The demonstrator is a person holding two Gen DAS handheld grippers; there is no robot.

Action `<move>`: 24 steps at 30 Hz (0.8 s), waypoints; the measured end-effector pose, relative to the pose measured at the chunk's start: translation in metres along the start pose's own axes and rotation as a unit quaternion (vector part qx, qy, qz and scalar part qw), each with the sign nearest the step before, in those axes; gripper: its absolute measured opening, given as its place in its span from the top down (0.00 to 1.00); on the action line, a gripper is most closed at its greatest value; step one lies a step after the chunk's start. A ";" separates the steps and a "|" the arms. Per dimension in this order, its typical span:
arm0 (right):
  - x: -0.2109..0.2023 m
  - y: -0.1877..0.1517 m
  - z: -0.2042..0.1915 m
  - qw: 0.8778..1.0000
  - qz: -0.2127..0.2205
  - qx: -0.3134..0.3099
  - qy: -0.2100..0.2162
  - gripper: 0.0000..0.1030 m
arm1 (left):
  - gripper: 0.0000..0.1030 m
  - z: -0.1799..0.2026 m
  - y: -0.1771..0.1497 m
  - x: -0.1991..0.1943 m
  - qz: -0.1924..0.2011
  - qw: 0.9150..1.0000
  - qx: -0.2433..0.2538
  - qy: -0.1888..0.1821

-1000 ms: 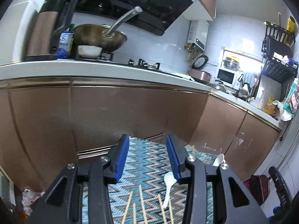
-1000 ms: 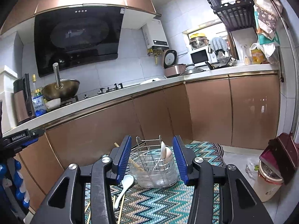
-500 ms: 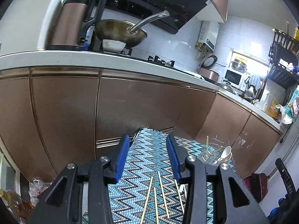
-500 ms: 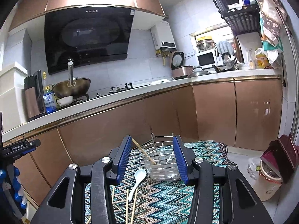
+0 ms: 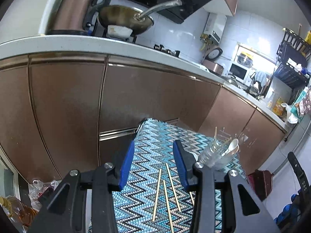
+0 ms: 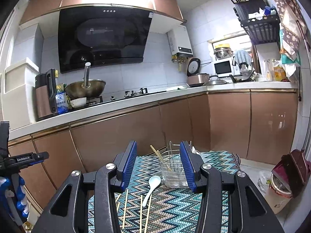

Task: Organize utensils
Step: 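Lower left tool onto the white spoon while right tool approaches a bamboo chopstick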

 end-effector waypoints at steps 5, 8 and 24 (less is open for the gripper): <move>0.015 -0.011 0.008 1.000 -0.024 0.001 -0.001 0.56 | 0.62 0.005 -0.008 0.026 -0.034 0.999 0.010 -0.018; 0.026 -0.021 0.014 0.999 -0.041 0.001 -0.001 0.56 | 0.62 0.011 -0.013 0.047 -0.059 0.997 0.019 -0.035; 0.109 -0.091 0.030 0.985 -0.169 -0.026 0.005 0.56 | 0.62 0.089 -0.042 0.227 -0.247 0.934 0.097 -0.238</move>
Point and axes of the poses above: each gripper's, at about its wrist camera, not at the fingertips, and x roughly the way its jaws point, z to its right, y to its top, the point moved 6 cm from there along x, roughly the way its jaws point, and after that the axes turned 8 degrees about x, right-handed, at the moved point
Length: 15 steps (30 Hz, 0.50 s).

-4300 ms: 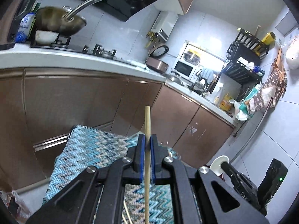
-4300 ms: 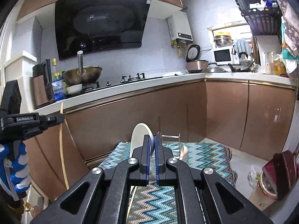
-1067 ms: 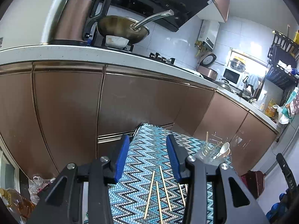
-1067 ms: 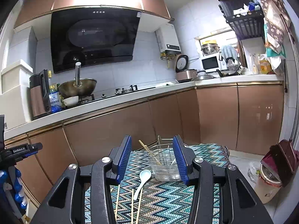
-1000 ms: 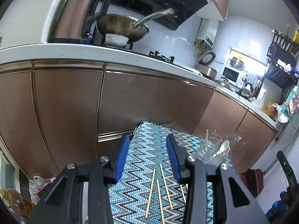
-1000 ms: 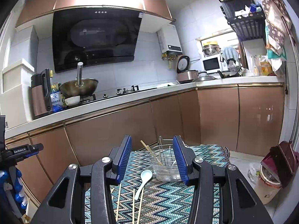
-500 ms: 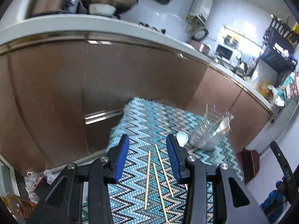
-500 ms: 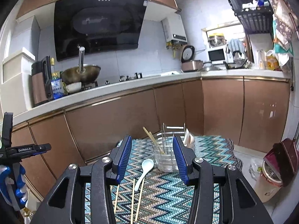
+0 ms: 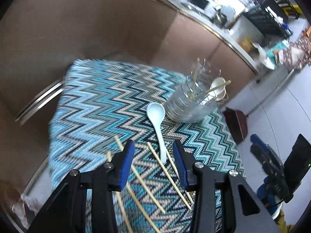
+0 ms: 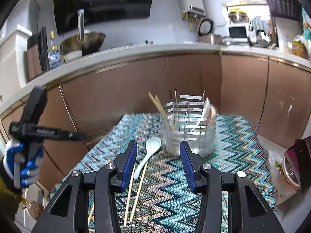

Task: Organize utensils
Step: 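Lower left tool onto the white spoon while right tool approaches a bamboo chopstick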

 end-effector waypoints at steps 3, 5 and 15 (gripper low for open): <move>0.025 -0.011 0.002 0.999 -0.038 -0.010 -0.005 0.56 | 0.62 -0.006 0.015 0.038 -0.032 0.999 0.012 -0.017; 0.043 -0.018 0.003 0.998 -0.066 -0.010 -0.003 0.59 | 0.62 -0.010 0.025 0.061 -0.052 0.998 0.014 -0.029; 0.102 -0.051 0.002 0.985 -0.169 -0.037 0.005 0.67 | 0.62 -0.024 0.051 0.132 -0.093 0.992 0.025 -0.079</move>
Point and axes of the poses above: each gripper's, at about its wrist camera, not at the fingertips, and x roughly the way its jaws point, z to its right, y to its top, the point moved 6 cm from there along x, roughly the way its jaws point, and after that the axes turned 8 degrees about x, right-handed, at the moved point
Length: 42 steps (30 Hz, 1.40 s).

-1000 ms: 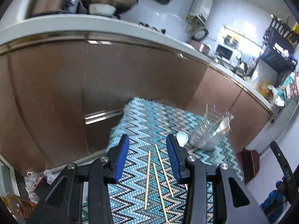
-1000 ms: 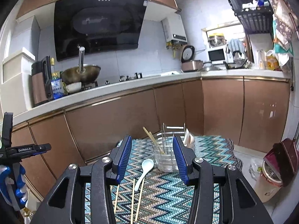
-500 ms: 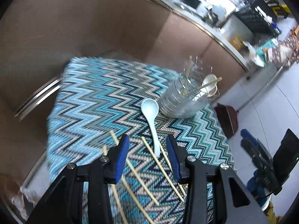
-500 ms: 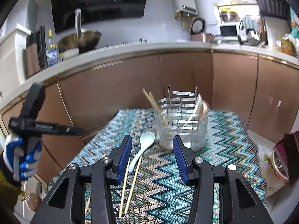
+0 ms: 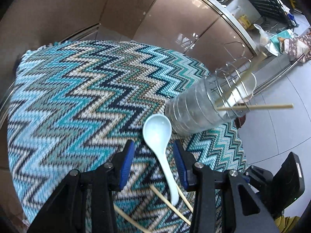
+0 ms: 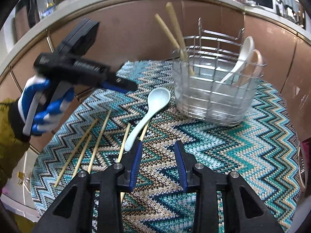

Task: Organize utensils
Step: 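Lower left tool onto the white spoon while right tool approaches a bamboo chopstick, then grasp the white spoon with left tool while right tool grasps a bamboo chopstick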

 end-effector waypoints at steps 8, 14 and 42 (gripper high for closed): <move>0.023 0.000 0.005 1.000 -0.026 -0.005 0.002 0.67 | 0.63 -0.006 0.012 0.029 -0.029 0.999 0.022 -0.011; 0.034 0.000 0.002 0.999 -0.038 -0.013 0.002 0.68 | 0.76 -0.006 0.016 0.043 -0.036 0.999 0.028 -0.019; 0.081 0.002 -0.045 0.993 -0.103 -0.046 0.025 0.75 | 0.95 -0.031 0.020 0.026 0.018 0.997 -0.067 -0.028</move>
Point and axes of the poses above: each gripper's, at about its wrist camera, not at the fingertips, and x roughly the way its jaws point, z to its right, y to its top, the point moved 6 cm from there along x, roughly the way its jaws point, and after that the axes turned 8 degrees about x, right-handed, at the moved point
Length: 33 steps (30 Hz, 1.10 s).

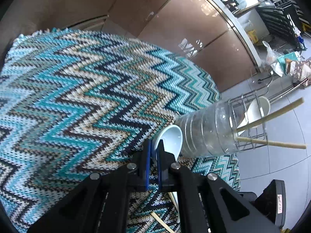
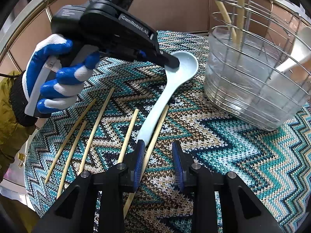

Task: Organize utensils
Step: 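Grasp the white spoon with left tool while right tool grasps a bamboo chopstick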

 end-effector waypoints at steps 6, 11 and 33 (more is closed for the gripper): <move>0.015 0.010 -0.001 0.999 -0.034 -0.001 0.005 0.81 | 0.95 -0.012 0.006 -0.030 0.038 0.999 -0.007 0.011; 0.027 0.021 -0.003 0.998 -0.054 -0.011 -0.003 0.81 | 0.95 -0.011 0.008 -0.047 0.059 0.998 -0.012 0.013; 0.042 0.039 -0.006 0.998 -0.062 -0.001 0.007 0.95 | 0.95 -0.010 -0.031 -0.118 0.110 0.992 -0.048 0.028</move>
Point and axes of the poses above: each gripper's, at about its wrist camera, not at the fingertips, and x roughly the way its jaws point, z to its right, y to its top, the point moved 6 cm from there along x, roughly the way its jaws point, and after that the axes turned 8 degrees about x, right-handed, at the moved point
